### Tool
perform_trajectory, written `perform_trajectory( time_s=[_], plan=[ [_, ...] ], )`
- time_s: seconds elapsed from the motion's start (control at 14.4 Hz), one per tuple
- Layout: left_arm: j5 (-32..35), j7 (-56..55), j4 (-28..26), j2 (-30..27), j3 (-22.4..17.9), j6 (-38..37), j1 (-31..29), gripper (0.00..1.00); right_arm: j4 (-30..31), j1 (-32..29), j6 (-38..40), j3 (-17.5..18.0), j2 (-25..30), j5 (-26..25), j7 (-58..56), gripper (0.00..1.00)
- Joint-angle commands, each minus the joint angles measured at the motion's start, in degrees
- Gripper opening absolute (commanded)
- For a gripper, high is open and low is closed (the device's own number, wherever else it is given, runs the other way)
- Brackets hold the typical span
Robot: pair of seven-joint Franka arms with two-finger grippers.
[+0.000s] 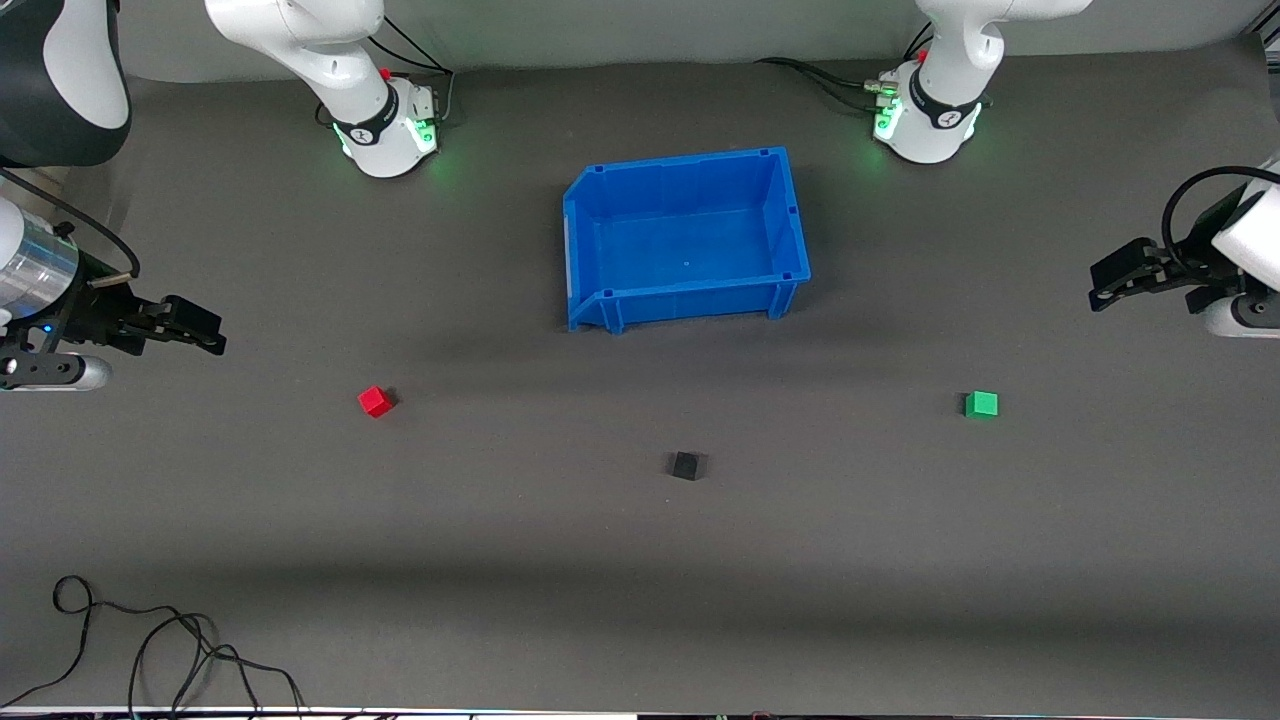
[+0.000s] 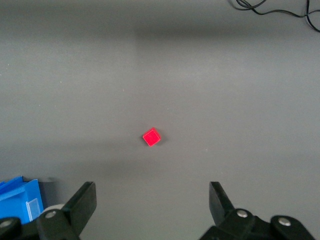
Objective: Attach green and red cubes to black cube
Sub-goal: 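Reach the right gripper toward the red cube while the left gripper waits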
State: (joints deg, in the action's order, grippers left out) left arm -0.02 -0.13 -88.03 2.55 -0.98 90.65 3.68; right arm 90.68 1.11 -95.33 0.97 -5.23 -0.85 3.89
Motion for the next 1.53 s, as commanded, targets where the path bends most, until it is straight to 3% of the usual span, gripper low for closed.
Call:
perform_trajectory(
  time_s=[0.0,0.63,0.77,0.97,1.18,1.32,1.46],
  plan=[
    [1.07,0.57,-0.3,-0.97,-0.08,-0.65,0.45,1.0,0.11,0.56,0.59,-0.35,0.66,1.11,-0.81,1.0],
    [1.07,-0.75,0.84,-0.8,-0.16,-0.82,0.53,1.0,0.9,0.56,0.59,-0.53,0.66,0.76,2.33,1.0],
    [0.46,-5.2,0.93,-0.8,-0.25,-2.58,-0.08,1.0,2.22,0.48,0.06,-0.53,0.66,0.93,4.63,1.0],
    [0.11,-19.85,0.93,-0.88,-0.69,-3.11,-0.43,1.0,6.6,0.21,-1.77,-0.88,0.48,0.67,9.81,0.99],
    [-1.2,-40.84,0.4,-0.8,-0.78,-4.43,-0.43,1.0,13.27,0.04,-9.48,-1.05,0.48,0.67,10.96,0.99],
    [-6.46,-52.99,0.14,-0.8,-1.31,-5.56,-2.44,1.0,17.67,-0.05,-17.48,-1.4,0.4,0.67,11.31,0.99],
    [-11.65,-59.35,-0.3,-0.71,-1.31,-6.8,-6.04,1.0,18.92,-0.05,-20.06,-1.41,-0.57,0.76,14.98,0.98]
  ],
)
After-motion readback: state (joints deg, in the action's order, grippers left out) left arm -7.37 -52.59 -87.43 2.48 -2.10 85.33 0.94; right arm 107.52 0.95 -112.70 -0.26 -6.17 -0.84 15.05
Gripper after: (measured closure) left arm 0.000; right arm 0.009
